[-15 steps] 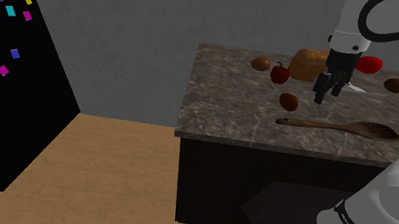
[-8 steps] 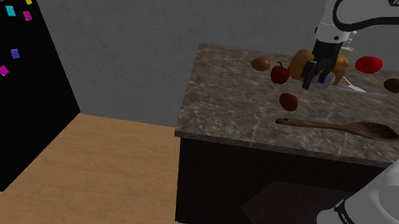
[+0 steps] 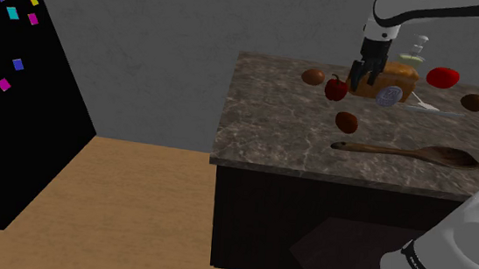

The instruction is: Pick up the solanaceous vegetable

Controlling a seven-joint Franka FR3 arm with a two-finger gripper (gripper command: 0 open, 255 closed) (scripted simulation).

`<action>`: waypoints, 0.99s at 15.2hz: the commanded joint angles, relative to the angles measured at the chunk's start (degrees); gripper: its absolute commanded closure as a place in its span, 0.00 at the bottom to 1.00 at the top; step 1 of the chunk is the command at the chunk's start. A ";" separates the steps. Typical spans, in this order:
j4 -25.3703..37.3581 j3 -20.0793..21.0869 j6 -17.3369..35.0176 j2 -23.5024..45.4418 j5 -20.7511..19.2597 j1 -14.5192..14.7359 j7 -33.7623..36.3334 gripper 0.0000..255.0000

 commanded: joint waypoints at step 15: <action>29.58 -3.61 -0.46 27.01 7.03 -4.15 -10.54 0.00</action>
